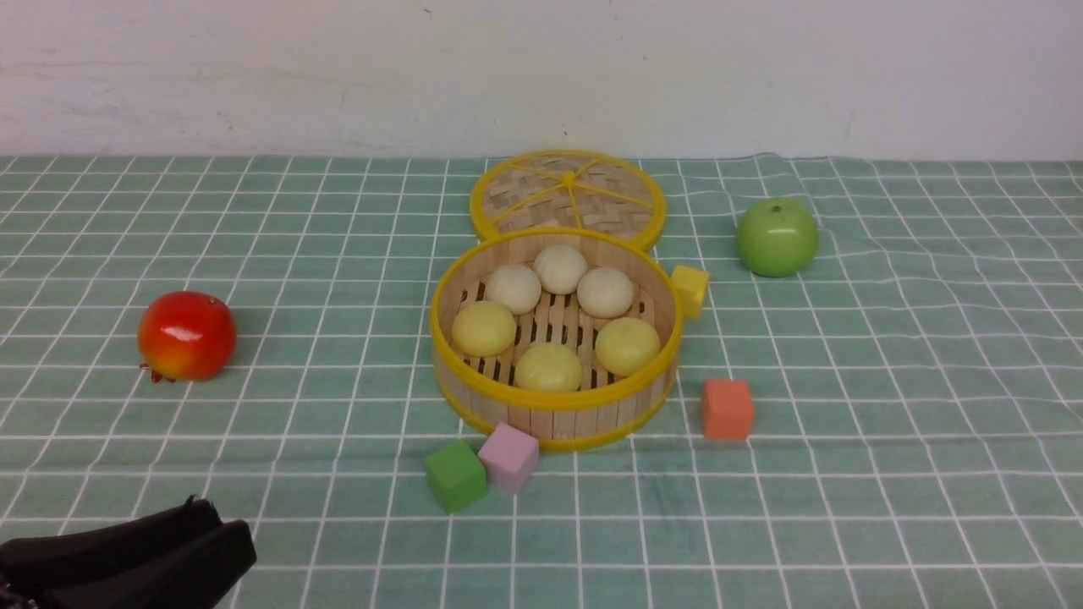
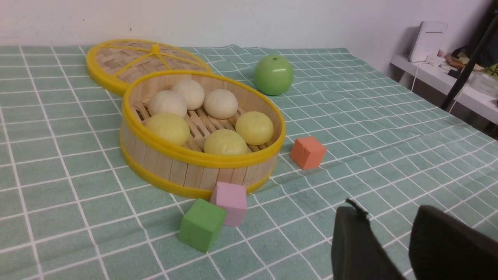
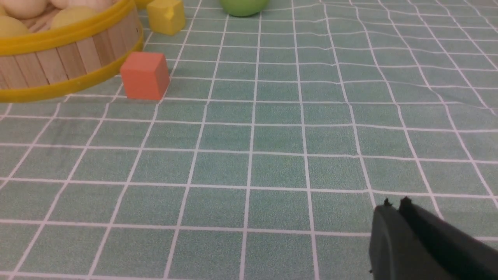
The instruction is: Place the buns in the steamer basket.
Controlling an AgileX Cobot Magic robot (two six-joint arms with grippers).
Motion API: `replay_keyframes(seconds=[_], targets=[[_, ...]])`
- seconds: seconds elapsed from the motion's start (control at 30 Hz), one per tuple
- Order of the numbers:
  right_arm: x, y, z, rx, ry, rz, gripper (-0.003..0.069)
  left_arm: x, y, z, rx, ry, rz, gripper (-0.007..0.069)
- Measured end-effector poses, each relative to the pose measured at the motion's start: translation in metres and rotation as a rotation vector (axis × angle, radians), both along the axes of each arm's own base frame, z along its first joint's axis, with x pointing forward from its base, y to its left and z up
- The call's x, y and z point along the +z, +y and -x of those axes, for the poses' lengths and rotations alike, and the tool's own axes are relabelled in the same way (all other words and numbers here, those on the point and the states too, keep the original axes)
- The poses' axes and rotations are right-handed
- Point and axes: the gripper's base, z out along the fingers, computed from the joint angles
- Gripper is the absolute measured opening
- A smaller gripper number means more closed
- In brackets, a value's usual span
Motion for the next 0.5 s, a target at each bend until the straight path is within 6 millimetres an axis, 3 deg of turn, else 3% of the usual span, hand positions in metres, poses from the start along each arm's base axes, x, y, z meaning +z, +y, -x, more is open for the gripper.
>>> replay_keyframes(seconds=[0.5], targets=[[0.0000,-0.0001,0.0000,0.000,0.000,0.002,0.0042,0.0008,0.0003,-0.0004,0.004,-0.015,0.000,0.0227]])
